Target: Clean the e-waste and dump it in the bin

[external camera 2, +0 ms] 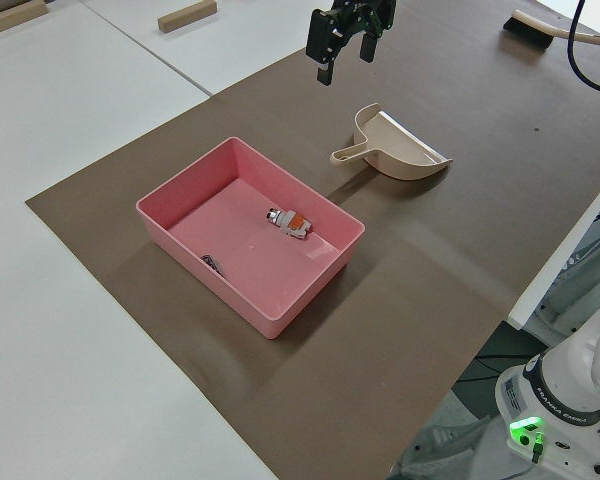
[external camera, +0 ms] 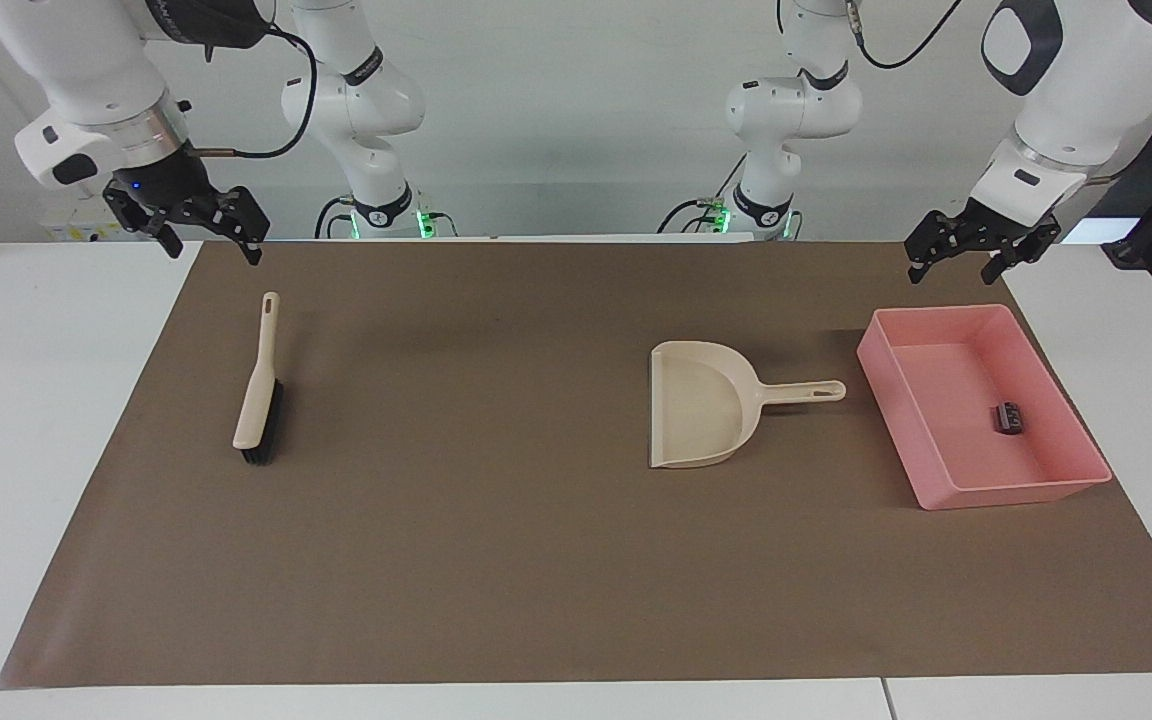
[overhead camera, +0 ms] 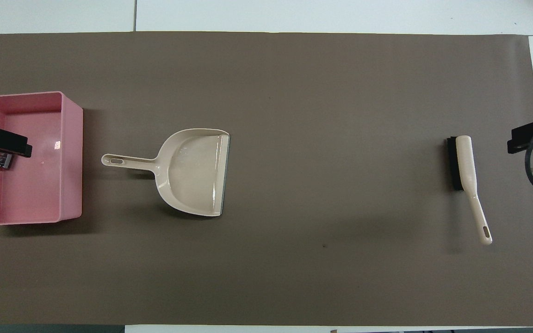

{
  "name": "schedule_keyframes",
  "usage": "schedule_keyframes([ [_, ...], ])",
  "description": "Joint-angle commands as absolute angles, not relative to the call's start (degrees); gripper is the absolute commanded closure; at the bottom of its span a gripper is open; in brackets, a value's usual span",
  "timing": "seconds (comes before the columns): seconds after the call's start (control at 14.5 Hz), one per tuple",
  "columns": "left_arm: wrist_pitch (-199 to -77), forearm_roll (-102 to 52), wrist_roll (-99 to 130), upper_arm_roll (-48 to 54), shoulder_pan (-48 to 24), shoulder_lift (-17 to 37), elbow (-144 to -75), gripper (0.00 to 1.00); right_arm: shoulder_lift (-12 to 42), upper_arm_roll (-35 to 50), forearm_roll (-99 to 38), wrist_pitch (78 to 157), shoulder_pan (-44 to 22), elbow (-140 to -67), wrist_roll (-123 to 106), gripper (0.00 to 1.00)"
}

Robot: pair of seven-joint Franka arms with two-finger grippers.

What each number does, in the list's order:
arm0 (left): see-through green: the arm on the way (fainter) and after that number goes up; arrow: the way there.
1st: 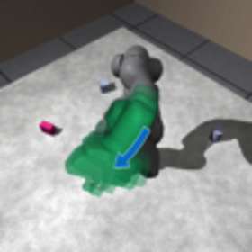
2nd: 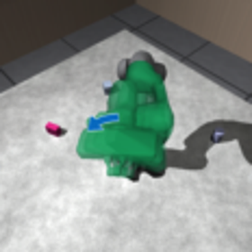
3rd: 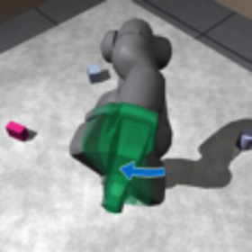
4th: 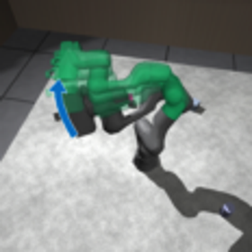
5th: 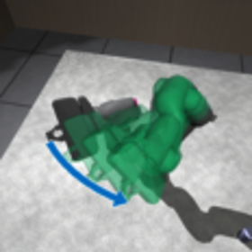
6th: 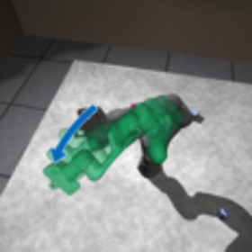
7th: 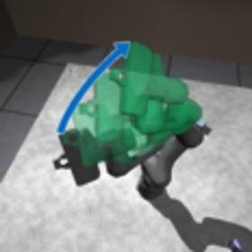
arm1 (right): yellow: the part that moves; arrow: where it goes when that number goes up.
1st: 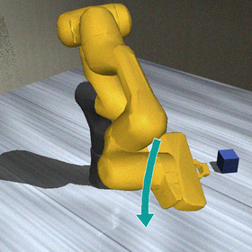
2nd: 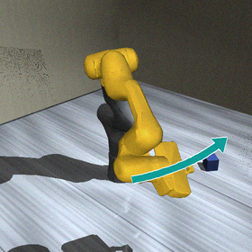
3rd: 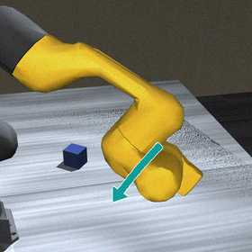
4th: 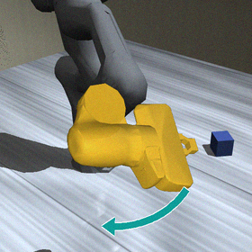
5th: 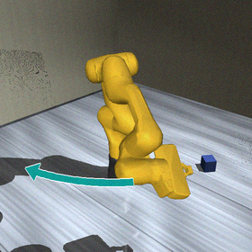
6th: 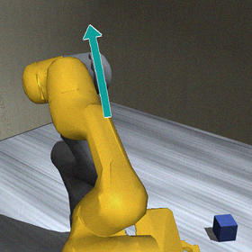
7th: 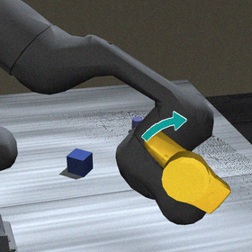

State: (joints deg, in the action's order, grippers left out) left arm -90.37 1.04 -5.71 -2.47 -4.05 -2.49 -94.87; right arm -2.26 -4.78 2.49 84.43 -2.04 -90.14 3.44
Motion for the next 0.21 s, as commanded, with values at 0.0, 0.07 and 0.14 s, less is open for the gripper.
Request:
schedule_keyframes([
  [0.0,-91.23,2.02,-5.01,-2.55,-4.39,-4.04,-96.68,0.0,-2.55,-4.39,2.64,84.81,-1.49,-90.62,3.96,0.0],
  [0.07,-91.23,2.02,-5.01,-2.55,-4.39,-4.04,-96.68,0.0,-2.46,-4.39,2.64,84.81,-1.49,-90.62,3.96,0.0],
  [0.14,-91.14,2.02,-5.01,-2.55,-4.39,-4.04,-96.68,0.0,-2.55,-4.39,2.64,84.81,-1.49,-90.62,3.96,0.0],
])
